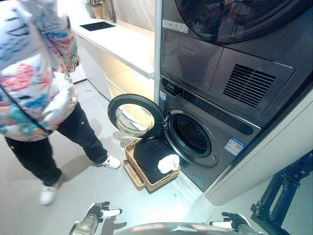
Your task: Put the clothes in the basket into the washing machine.
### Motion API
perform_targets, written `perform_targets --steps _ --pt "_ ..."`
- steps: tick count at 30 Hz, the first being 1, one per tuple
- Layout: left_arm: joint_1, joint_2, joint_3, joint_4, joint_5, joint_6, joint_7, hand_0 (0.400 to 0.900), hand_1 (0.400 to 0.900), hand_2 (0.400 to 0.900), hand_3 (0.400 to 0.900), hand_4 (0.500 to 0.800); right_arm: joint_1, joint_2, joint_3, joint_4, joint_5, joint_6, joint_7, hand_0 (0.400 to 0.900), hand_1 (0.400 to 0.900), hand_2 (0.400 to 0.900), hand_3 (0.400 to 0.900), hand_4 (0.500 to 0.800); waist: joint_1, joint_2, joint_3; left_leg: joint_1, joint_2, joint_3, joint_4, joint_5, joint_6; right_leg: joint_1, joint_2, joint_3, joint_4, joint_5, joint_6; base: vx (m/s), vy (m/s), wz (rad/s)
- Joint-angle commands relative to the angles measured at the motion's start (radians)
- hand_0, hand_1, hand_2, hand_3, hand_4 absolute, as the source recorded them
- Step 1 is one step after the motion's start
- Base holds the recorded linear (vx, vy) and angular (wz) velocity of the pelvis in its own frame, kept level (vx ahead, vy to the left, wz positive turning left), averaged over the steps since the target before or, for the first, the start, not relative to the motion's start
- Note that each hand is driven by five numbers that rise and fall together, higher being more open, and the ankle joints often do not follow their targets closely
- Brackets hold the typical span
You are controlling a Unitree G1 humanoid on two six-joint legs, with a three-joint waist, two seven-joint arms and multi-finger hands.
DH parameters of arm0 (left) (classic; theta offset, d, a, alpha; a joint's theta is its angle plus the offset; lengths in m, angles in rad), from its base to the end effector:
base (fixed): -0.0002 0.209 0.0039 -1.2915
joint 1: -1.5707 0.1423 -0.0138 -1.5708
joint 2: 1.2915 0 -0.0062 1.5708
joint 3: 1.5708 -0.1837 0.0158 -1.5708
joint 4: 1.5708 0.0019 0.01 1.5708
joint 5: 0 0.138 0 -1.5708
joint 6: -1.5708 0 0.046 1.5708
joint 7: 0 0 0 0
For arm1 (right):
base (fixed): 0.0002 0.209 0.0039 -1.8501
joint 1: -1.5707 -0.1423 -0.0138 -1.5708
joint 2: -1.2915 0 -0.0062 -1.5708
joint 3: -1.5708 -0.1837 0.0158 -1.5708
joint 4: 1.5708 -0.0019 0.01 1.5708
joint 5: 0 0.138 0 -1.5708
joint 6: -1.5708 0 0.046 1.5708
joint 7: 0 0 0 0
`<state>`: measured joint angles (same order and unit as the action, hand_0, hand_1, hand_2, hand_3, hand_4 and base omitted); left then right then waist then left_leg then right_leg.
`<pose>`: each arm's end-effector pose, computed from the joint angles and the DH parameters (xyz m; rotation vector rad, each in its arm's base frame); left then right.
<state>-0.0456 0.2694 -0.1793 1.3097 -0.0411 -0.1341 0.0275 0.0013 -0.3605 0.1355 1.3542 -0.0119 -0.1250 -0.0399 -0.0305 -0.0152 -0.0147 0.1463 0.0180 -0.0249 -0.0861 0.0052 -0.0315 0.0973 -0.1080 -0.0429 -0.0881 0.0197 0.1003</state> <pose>0.0799 0.2339 -0.1117 0.3310 1.1367 0.0494 0.0543 -0.2700 -0.1053 -0.4307 1.2325 -0.1302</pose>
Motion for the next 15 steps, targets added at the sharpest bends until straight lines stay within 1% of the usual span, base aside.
perform_targets --steps 1,15 --pt "-0.063 0.043 0.027 0.03 -0.029 -0.039 0.01 0.9 0.9 0.9 0.9 0.8 -0.044 -0.004 0.05 0.036 0.012 -0.02 -0.02 0.9 0.9 0.9 0.9 0.8 0.004 -0.05 -0.032 -0.025 0.03 0.004 -0.001 -0.037 -0.037 -0.032 -0.063 -0.005 0.013 0.069 0.064 0.0 0.0 0.0" --pt "-0.063 0.046 0.036 0.035 -0.038 -0.037 0.01 0.9 0.9 0.9 0.9 0.8 -0.047 -0.003 0.05 0.031 0.014 -0.019 -0.021 0.9 0.9 0.9 0.9 0.8 0.004 -0.051 -0.03 -0.026 0.028 0.006 -0.001 -0.037 -0.035 -0.037 -0.064 -0.004 0.015 0.071 0.065 0.0 0.0 0.0"
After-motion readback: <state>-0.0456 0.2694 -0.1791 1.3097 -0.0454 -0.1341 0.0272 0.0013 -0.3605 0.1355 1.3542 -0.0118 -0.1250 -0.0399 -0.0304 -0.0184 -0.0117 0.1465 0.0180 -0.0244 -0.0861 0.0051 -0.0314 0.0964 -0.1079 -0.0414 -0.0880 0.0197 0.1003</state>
